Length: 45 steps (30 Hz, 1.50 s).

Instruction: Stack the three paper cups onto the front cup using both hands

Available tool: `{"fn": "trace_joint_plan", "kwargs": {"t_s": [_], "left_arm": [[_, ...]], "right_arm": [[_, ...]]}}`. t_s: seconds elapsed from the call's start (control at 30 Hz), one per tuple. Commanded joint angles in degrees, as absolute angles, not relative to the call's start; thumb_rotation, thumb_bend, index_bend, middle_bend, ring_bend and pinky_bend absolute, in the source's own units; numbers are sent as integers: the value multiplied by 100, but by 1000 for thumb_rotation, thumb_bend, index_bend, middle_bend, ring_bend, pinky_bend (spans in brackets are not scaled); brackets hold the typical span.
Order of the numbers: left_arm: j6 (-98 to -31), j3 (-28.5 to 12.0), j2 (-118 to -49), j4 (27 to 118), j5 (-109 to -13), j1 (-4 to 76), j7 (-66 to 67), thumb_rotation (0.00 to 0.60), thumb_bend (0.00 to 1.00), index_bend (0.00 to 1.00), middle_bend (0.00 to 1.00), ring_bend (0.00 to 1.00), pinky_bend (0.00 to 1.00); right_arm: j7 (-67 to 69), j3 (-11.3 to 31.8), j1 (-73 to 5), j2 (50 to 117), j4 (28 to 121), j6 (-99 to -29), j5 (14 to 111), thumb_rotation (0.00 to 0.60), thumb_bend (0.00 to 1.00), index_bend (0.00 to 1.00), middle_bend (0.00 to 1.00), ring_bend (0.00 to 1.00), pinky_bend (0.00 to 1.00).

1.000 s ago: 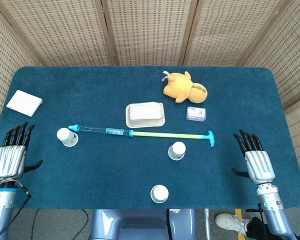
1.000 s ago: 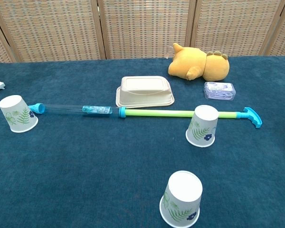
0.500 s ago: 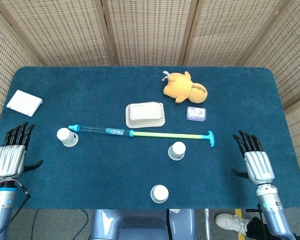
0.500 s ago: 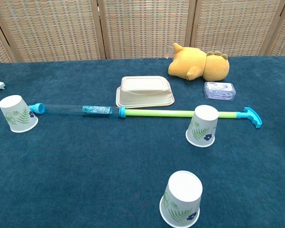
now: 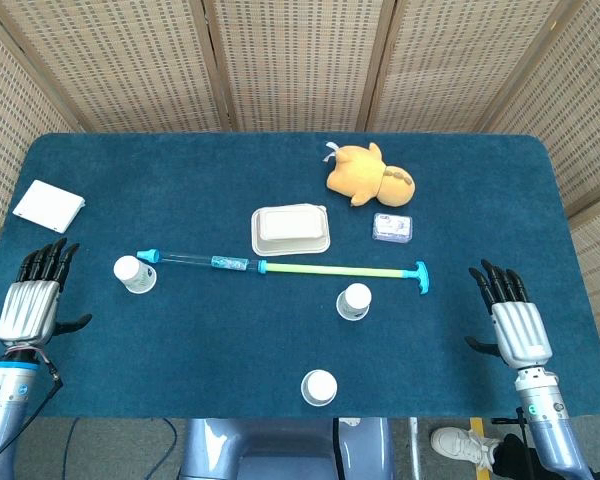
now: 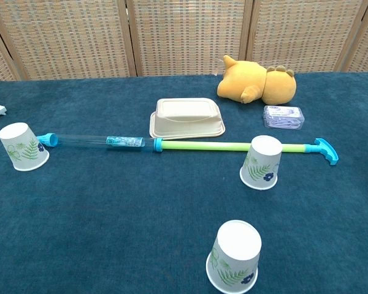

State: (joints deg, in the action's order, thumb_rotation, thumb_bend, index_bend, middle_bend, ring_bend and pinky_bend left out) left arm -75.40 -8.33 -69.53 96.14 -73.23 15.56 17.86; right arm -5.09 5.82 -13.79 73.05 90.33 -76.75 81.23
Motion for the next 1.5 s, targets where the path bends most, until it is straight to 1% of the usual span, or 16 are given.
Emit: {"fn": "trace_joint_plan", "kwargs": {"t_s": [0.03, 0.17, 0.3, 0.57, 0.87, 1.0, 1.5], "left_arm": [[-7129, -991, -6825, 9503, -7031, 1786, 1636, 600, 0, 181, 0, 0, 57], [-6562, -1148, -6721, 9335, -6622, 2051, 1446, 600, 0, 235, 0, 0, 58], [-6248, -1216, -6734, 9124, -6371, 2247, 1470, 600, 0, 286, 0, 0, 58], [-5683, -1243, -7034, 8647, -5885, 2704, 1726, 600, 0, 285, 0, 0, 58], [-5458, -1175, -7333, 8291, -5601, 2968, 1842, 600, 1, 294, 0, 0, 58], [-5382, -1150, -7427, 8173, -5512, 3053, 1853, 600, 49, 304, 0, 0, 58], [-5196, -1051, -7825, 7775, -5246, 3355, 2020, 600, 54, 333, 0, 0, 58]], "right_arm": [[-496, 582, -1382, 7303, 9027, -7658, 8114, 600, 99, 0, 0, 0, 5], [-476, 583, -1384, 7298, 9024, -7655, 8121, 600, 99, 0, 0, 0, 4], [-449, 586, -1380, 7289, 9027, -7652, 8113, 600, 99, 0, 0, 0, 5], [-397, 593, -1386, 7292, 9016, -7644, 8120, 600, 99, 0, 0, 0, 4], [-320, 598, -1381, 7287, 8986, -7654, 8133, 600, 99, 0, 0, 0, 4], [-303, 591, -1379, 7278, 8993, -7655, 8149, 600, 99, 0, 0, 0, 4], [-258, 594, -1381, 7262, 8995, -7633, 8138, 600, 99, 0, 0, 0, 4]]}}
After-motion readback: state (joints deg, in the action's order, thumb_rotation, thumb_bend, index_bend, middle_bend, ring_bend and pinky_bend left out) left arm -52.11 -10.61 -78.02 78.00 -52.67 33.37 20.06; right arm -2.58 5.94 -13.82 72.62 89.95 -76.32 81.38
